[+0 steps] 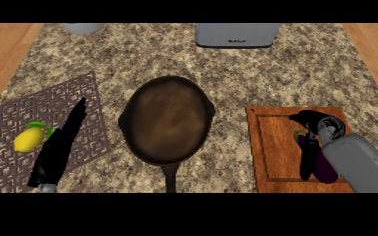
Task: Pick the eggplant from the cutting board and place it in the pan
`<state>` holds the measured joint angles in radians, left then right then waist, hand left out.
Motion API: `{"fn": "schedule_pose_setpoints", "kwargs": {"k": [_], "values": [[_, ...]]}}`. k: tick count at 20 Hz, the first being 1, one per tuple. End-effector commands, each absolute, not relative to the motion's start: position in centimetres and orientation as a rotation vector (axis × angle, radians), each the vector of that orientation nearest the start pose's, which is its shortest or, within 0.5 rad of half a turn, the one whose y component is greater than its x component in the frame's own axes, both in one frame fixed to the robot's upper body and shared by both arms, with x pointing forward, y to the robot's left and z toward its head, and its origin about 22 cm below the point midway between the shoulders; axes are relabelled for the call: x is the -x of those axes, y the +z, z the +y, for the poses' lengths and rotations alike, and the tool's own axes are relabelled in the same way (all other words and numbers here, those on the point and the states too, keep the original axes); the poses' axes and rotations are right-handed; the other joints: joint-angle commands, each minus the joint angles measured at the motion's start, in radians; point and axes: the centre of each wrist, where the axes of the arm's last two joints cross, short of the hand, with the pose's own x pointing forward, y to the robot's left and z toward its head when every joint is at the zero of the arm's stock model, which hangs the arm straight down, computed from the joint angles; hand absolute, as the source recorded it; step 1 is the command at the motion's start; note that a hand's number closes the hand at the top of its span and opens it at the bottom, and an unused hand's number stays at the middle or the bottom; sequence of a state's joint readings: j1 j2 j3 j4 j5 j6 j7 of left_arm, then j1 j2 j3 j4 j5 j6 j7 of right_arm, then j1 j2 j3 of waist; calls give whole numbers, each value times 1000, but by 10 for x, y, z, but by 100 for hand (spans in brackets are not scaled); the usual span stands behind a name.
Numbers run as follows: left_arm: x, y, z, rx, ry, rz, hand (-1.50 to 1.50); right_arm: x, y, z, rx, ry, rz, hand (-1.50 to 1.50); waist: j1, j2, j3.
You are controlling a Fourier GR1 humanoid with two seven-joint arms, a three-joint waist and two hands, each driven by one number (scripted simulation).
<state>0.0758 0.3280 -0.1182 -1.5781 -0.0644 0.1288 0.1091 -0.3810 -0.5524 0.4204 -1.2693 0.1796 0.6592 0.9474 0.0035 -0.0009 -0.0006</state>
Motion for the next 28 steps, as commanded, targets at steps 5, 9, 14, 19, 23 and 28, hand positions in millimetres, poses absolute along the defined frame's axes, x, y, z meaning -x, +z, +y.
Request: {"fn": "schedule_pose_setpoints", "kwargs": {"k": [5, 9, 14, 19, 23, 28], "values": [[-217, 16, 275, -351, -268, -1390, 0, -306, 18, -287, 538, 1191, -165, -150, 0, 0, 1], [-206, 24, 284, -332, -284, -1380, 0, -310, 14, -265, 542, 1173, -233, 150, 4, 0, 1], [-220, 11, 289, -323, -255, -1379, 0, -294, -1, -296, 483, 1104, -260, 150, -4, 1, 1], [-237, 10, 295, -352, -246, -1379, 0, -293, 5, -274, 451, 1083, -293, 150, -11, 0, 0], [-219, 6, 276, -333, -238, -1362, 0, -293, 17, -250, 518, 1247, -563, 150, 2, 0, 1], [-234, 25, 289, -337, -267, -1391, 0, -305, 24, -242, 618, 1296, -793, 150, 3, 3, 2]]}}
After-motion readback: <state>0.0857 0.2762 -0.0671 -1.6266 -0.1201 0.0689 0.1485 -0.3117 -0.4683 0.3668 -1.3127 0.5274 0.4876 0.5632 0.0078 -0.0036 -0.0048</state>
